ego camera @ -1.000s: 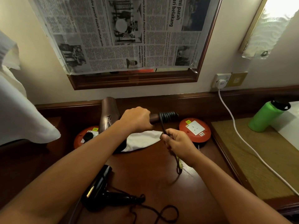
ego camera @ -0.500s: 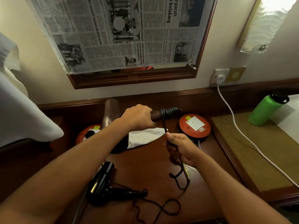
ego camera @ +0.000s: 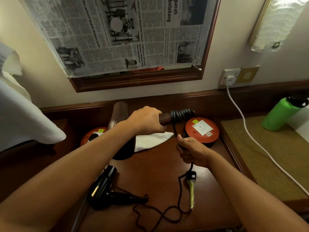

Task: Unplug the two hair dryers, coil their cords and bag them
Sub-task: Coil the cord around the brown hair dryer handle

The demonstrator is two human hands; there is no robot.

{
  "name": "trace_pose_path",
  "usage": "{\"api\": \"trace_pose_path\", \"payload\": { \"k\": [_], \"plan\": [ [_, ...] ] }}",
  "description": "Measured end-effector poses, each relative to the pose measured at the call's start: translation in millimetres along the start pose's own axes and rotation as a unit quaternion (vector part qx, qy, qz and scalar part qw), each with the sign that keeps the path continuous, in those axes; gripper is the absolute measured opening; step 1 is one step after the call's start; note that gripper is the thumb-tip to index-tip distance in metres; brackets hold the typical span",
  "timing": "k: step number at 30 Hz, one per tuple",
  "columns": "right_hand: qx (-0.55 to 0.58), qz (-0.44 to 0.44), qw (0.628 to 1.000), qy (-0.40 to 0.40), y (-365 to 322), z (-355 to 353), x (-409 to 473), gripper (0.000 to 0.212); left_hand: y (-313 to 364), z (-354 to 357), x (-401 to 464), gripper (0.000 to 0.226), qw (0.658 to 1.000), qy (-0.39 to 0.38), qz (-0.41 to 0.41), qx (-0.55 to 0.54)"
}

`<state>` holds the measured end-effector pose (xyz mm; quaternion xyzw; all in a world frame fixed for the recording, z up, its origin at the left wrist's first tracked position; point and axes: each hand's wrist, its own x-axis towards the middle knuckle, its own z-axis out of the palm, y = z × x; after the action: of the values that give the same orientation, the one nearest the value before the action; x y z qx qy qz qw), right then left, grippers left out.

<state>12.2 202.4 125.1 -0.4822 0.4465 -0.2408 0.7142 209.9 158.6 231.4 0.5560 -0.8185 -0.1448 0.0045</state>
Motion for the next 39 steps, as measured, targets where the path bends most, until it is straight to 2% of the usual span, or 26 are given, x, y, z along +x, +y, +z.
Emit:
{"api": "trace_pose_path", "payload": {
  "k": [8, 12, 16, 19, 22, 28, 31, 37, 39],
  "plan": [
    [0.004, -0.054, 0.998, -0.025, -26.6, -41.1, 15.6, 0.040, 18.3, -6.2, 4.6, 0.023, 1.000, 0.007, 0.009, 0.015],
    [-0.044, -0.052, 0.997, -0.022, -47.6, -52.2, 19.3, 0.032, 23.6, -5.2, 3.7, 0.023, 0.999, 0.016, 0.015, 0.044],
    [-0.156, -0.060, 0.986, 0.008, -67.3, -63.2, 21.4, 0.019, 28.9, -1.8, 0.3, 0.024, 0.997, 0.007, 0.018, 0.079],
    [-0.241, -0.054, 0.969, 0.009, -87.4, -68.5, 23.7, 0.016, 34.4, 4.0, -1.7, 0.024, 0.995, 0.004, 0.018, 0.100],
    [-0.320, -0.057, 0.945, 0.016, -110.4, -64.1, 23.9, 0.023, 39.2, 11.8, -1.7, 0.025, 0.992, 0.005, 0.021, 0.120],
    [-0.449, -0.133, 0.883, 0.036, -128.5, -42.8, 17.4, 0.016, 32.8, 24.4, 3.2, 0.027, 0.989, 0.001, 0.003, 0.146],
    [-0.479, -0.159, 0.862, 0.054, -125.9, -31.1, 11.0, 0.017, 27.0, 30.7, 8.8, 0.025, 0.990, -0.004, -0.008, 0.141],
    [-0.551, -0.155, 0.813, 0.111, -107.1, -16.4, 1.7, 0.020, 14.0, 40.9, 27.4, 0.022, 0.989, -0.022, -0.013, 0.145],
    [-0.551, -0.152, 0.810, 0.133, -98.3, -13.4, 1.0, 0.020, 9.4, 43.3, 33.5, 0.022, 0.990, -0.022, -0.015, 0.142]
  ]
}}
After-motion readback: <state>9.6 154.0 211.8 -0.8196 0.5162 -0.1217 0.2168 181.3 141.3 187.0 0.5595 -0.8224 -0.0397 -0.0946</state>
